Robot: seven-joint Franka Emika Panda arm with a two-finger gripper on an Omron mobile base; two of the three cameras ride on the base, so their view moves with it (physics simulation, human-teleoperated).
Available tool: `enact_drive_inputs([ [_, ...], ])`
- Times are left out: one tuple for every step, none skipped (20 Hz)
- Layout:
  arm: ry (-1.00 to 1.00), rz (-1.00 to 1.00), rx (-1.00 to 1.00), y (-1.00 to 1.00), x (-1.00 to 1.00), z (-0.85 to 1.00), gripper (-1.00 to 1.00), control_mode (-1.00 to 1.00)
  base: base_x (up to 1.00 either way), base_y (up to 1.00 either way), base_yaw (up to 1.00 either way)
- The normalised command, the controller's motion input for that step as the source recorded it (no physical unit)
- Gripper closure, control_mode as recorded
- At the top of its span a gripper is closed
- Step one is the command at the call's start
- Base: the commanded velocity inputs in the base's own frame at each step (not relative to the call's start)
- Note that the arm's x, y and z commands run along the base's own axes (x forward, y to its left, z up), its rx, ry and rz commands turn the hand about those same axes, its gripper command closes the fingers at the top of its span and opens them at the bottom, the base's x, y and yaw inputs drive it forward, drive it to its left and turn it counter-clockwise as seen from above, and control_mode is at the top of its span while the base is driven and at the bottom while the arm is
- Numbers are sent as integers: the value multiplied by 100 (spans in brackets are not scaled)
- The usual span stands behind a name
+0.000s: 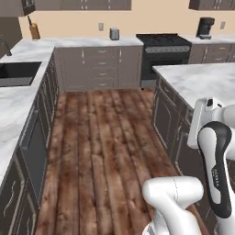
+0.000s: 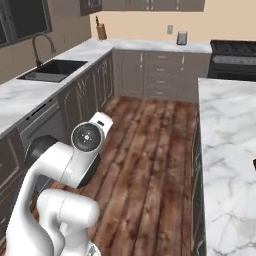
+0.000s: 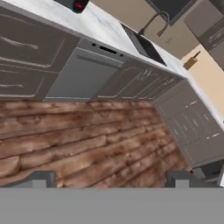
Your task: Take the cake and donut from the fridge and place them on the empty tray on the dining counter.
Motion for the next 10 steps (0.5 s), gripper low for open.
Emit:
enact_drive_inputs([
  [0, 0, 0, 0, 0, 0, -100, 100, 100, 0, 0],
  [0, 0, 0, 0, 0, 0, -100, 100, 100, 0, 0],
  [0, 0, 0, 0, 0, 0, -100, 100, 100, 0, 0],
  [0, 0, 0, 0, 0, 0, -100, 100, 100, 0, 0],
  [0, 0, 0, 0, 0, 0, -100, 100, 100, 0, 0],
  [0, 0, 0, 0, 0, 0, -100, 100, 100, 0, 0],
  [0, 0, 0, 0, 0, 0, -100, 100, 100, 0, 0],
  [0, 0, 0, 0, 0, 0, -100, 100, 100, 0, 0],
  [0, 0, 0, 0, 0, 0, -100, 100, 100, 0, 0],
  [0, 0, 0, 0, 0, 0, -100, 100, 100, 0, 0],
])
